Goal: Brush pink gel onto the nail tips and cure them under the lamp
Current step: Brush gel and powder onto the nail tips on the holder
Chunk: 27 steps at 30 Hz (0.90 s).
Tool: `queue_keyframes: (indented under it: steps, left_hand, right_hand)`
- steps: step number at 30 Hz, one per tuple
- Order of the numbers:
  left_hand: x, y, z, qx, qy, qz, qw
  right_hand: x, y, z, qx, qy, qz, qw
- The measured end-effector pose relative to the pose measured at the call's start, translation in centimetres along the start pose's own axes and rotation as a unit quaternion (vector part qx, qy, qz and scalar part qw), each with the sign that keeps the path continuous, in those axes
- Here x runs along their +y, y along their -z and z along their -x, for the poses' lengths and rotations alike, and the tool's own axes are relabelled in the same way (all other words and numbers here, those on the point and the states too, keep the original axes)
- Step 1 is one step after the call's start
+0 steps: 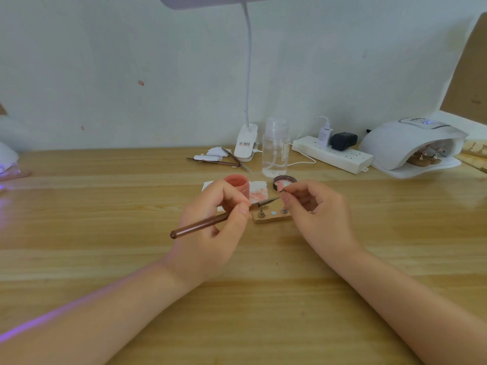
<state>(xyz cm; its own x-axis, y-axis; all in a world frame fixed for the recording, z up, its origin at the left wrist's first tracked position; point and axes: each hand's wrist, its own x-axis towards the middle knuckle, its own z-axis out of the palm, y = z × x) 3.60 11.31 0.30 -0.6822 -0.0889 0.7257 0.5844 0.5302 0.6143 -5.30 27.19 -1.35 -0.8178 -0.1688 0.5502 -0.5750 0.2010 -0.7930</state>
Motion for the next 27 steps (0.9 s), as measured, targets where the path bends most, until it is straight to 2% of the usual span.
queue_keyframes:
  steps: [4, 8, 16, 20, 27]
  left_hand:
    - [-0.3, -0.41, -0.31, 0.038, 0.05, 0.039, 0.997]
    - [-0.59, -0.69, -0.41, 0.035, 0.088, 0.096, 0.991]
    - [-0.16, -0.34, -0.26, 0.024, 0.06, 0.091, 0.994]
    - [0.07, -0.73, -0.44, 0.061, 0.08, 0.131, 0.986]
    - [-0.33, -1.04, -0.45, 0.068, 0.125, 0.171, 0.975]
  right_hand:
    - [-0.01, -0.06, -0.03, -0.01, -0.01, -0.029, 0.999]
    - [-0.04, -0.09, 0.03, -0.019, -0.003, -0.046, 0.999]
    - [-0.01, -0.1, -0.01, -0.024, -0.01, -0.05, 0.998]
    - [-0.03, -0.15, 0.0, -0.026, -0.011, -0.058, 0.998]
    - [-0.1, -0.22, 0.06, -0.031, -0.011, -0.078, 0.996]
